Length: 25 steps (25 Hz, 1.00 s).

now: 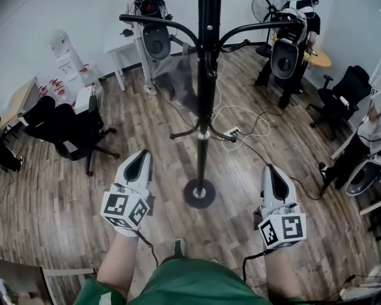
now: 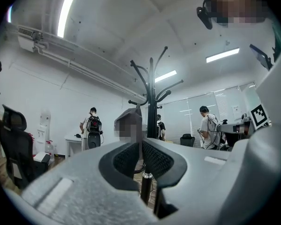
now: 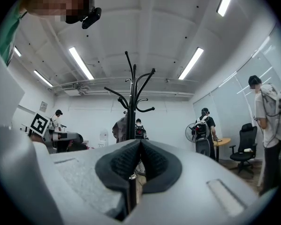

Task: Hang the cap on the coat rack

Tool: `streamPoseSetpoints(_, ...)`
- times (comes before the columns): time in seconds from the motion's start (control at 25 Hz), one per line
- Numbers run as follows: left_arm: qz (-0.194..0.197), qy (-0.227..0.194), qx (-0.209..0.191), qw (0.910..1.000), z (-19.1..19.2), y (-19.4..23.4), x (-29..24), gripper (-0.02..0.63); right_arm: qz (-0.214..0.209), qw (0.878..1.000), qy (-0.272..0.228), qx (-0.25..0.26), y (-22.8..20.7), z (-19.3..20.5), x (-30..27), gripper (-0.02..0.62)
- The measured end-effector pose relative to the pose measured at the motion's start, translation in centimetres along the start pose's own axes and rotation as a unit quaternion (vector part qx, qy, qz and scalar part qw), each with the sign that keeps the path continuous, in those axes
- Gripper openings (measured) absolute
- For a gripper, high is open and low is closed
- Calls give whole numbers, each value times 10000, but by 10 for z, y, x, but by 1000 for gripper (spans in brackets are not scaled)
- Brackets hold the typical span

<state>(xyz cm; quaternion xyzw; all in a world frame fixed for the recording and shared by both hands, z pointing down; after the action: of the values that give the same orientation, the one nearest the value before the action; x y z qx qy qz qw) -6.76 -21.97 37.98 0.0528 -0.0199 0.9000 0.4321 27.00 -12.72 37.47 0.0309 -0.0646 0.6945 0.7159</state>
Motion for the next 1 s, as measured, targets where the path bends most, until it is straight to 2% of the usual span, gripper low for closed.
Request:
streamPoseSetpoints(0.32, -14, -8, 97, 10000, 1, -11, 2, 28, -104, 9999, -95, 87, -3, -7, 10, 2)
streamPoseSetpoints(0.52, 82, 8, 21, 10000, 2, -15, 0, 28, -96, 9998, -97, 130, -3, -9, 14, 2)
streamPoseSetpoints(0.8, 133, 9, 84, 9999, 3, -16, -1, 28, -57, 9999, -75, 78, -4, -9, 19, 2)
streamPoseSetpoints(1.0, 274, 13, -31, 9996, -2, -20, -2, 28, -45, 9999, -72, -70, -5, -10, 16, 2)
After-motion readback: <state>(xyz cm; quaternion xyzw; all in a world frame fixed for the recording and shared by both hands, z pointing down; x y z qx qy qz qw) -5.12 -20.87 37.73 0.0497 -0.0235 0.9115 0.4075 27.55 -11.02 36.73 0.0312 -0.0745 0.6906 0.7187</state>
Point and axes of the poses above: the fingertips, and each gripper's own axes: x backward along the fingers, y to its left, z out of its underside, the point moved 5 cm from there along x, backward along the fingers, and after that the axes turned 9 degrees about z, right-handed, at the moved point
